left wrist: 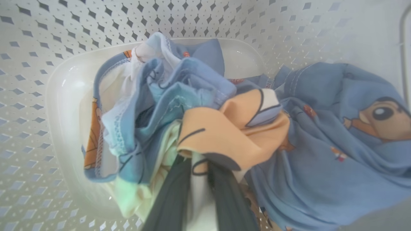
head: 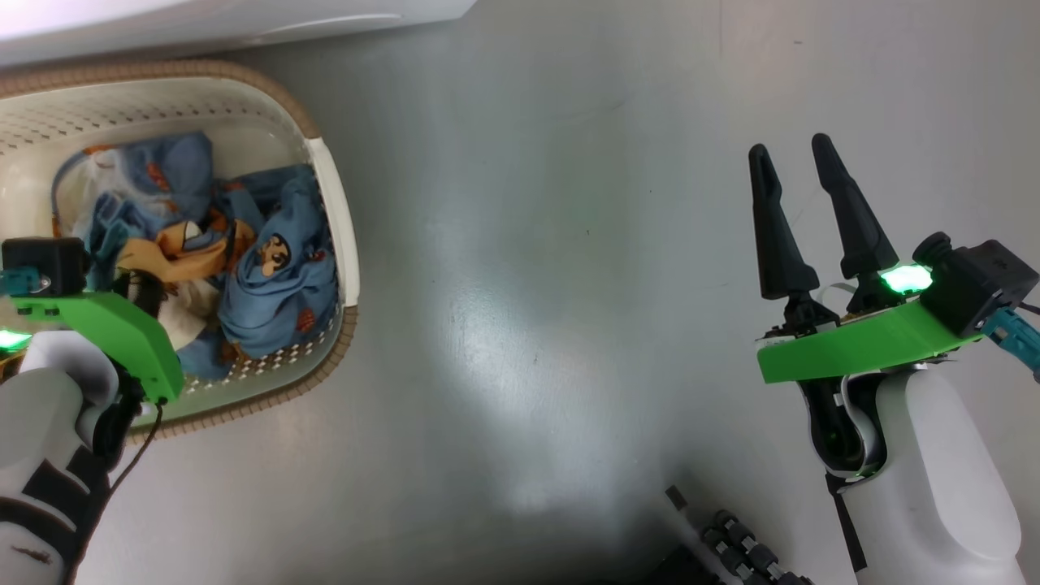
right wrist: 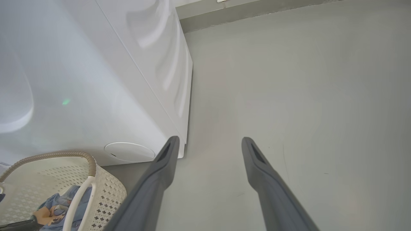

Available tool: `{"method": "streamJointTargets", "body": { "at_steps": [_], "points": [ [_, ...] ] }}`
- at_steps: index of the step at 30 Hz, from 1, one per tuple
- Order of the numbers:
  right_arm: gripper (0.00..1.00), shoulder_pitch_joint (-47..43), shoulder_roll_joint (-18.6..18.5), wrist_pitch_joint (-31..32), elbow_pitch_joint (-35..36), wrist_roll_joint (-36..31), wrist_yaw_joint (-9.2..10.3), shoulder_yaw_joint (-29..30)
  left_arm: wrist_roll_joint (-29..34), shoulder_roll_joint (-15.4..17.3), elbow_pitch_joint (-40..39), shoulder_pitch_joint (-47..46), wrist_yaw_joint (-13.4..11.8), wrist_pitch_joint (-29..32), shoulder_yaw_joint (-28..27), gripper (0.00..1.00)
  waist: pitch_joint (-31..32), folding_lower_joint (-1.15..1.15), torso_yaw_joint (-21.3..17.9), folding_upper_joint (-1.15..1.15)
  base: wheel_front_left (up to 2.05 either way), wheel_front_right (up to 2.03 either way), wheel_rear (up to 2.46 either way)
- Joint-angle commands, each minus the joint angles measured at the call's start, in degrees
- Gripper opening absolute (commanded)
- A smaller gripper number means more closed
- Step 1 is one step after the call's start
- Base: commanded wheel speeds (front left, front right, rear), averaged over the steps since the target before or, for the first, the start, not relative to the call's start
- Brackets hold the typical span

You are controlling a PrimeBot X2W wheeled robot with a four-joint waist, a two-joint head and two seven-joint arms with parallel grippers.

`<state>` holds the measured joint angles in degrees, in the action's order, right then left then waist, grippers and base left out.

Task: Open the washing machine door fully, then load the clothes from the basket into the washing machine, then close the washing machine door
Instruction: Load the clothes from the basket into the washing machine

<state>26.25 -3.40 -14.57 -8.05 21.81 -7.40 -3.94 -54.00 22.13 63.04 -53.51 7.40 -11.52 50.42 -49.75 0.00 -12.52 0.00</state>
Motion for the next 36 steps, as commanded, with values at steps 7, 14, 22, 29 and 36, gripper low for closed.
{"method": "streamJointTargets", "body": {
  "at_steps": [7, 14, 22, 29, 36],
  "points": [
    [1.0, -0.69, 0.48, -0.43, 0.93, -0.1, -0.09, -0.65, -4.5, 1.67, 0.31, 0.42, 0.09, -1.56, 0.93, 0.0, 2.46, 0.0, 0.83, 0.0, 0.0, 0.0, 0.0],
    [1.0, -1.23, 0.5, -0.43, -0.28, -0.07, -0.09, -0.81, -7.35, 1.25, 0.26, 3.15, 0.09, -3.28, 0.92, 0.0, 7.75, 0.0, 2.06, 0.0, 0.0, 0.0, 0.0],
    [1.0, -3.51, -0.27, -0.43, -2.7, -0.14, -0.09, -1.31, -4.71, 1.27, -5.11, 8.01, 0.09, -3.46, -6.31, 0.0, 16.26, 0.0, 4.03, 0.0, 0.0, 0.0, 0.0],
    [1.0, -6.14, -1.4, -0.43, -4.38, 0.16, -0.09, -1.56, 2.49, 0.06, -10.51, 14.5, 0.09, -3.47, -15.9, 0.0, 23.23, 0.0, 5.55, 0.0, 0.0, 0.0, 0.0],
    [1.0, -9.93, -3.1, -0.43, -5.28, 0.58, -0.09, -0.71, 12.31, -2.55, -17.02, 22.32, 0.09, -3.47, -26.5, 0.0, 30.34, 0.0, 7.17, 0.0, 0.0, 0.0, 0.0]
  ]
}}
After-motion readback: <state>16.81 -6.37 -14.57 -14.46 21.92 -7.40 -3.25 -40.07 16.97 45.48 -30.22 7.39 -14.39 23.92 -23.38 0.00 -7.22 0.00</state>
